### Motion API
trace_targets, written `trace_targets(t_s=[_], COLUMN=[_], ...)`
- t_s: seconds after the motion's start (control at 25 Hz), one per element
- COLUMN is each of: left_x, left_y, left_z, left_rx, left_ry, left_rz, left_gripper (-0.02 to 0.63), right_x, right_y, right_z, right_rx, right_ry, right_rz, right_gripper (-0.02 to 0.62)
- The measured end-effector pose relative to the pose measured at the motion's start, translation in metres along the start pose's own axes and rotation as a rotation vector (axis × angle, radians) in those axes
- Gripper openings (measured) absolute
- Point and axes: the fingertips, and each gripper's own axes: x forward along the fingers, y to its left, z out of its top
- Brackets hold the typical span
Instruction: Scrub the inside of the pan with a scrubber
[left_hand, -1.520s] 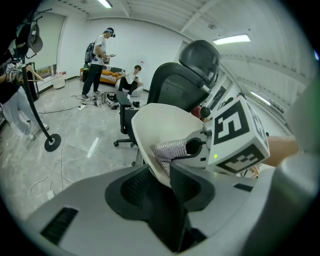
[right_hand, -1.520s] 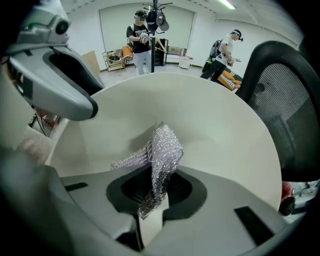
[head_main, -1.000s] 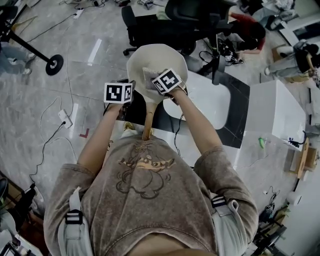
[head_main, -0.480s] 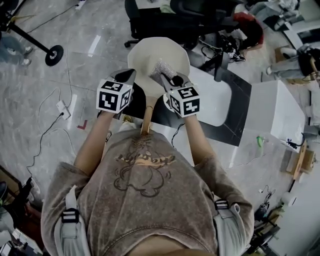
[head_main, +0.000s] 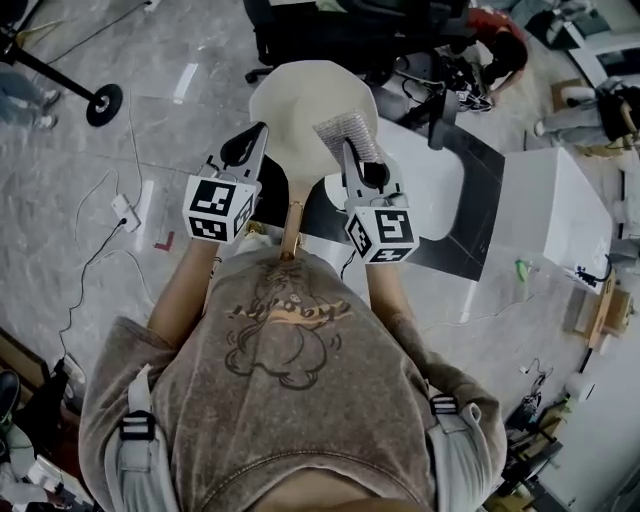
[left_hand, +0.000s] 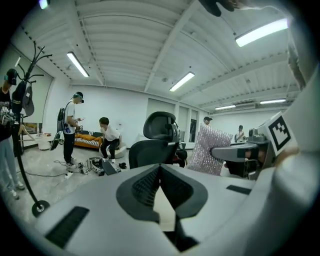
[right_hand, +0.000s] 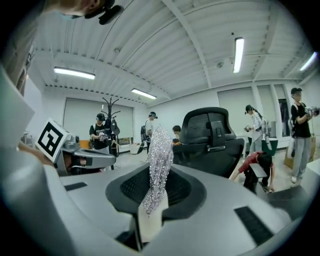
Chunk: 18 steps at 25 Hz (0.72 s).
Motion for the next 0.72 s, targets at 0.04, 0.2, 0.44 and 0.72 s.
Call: trace_targets(t_s=[0.04,0.2,0.44,0.72], left_x=[-0.001,-0.003,0.002,0.004], left_y=[0.001,0.003,0.000,-0.003], left_z=[0.001,0.004,0.003,0.000], left_rx=[0.001,0.015,0.007,-0.002], left_ry=[-0.013,-0.044,-0.035,-0.011], left_rz=[0.005,0.020,0.003,-0.010], left_gripper=[0.018,0.018,0.018,0.018], right_x=[-0.002,-0.007,-0.006,-0.006], right_y=[-0.003,-0.013,-0.014,-0.009], right_z=[-0.001,-0.004,-0.007,-0.009], right_rx=[0.019,0.053,0.053,0.052], right_ry=[-0.007,-0.016,-0.008,0.005], right_rz=[-0.012,-0.042,-0.058,-0.046], right_gripper=[0.077,0.076,0.075,0.075])
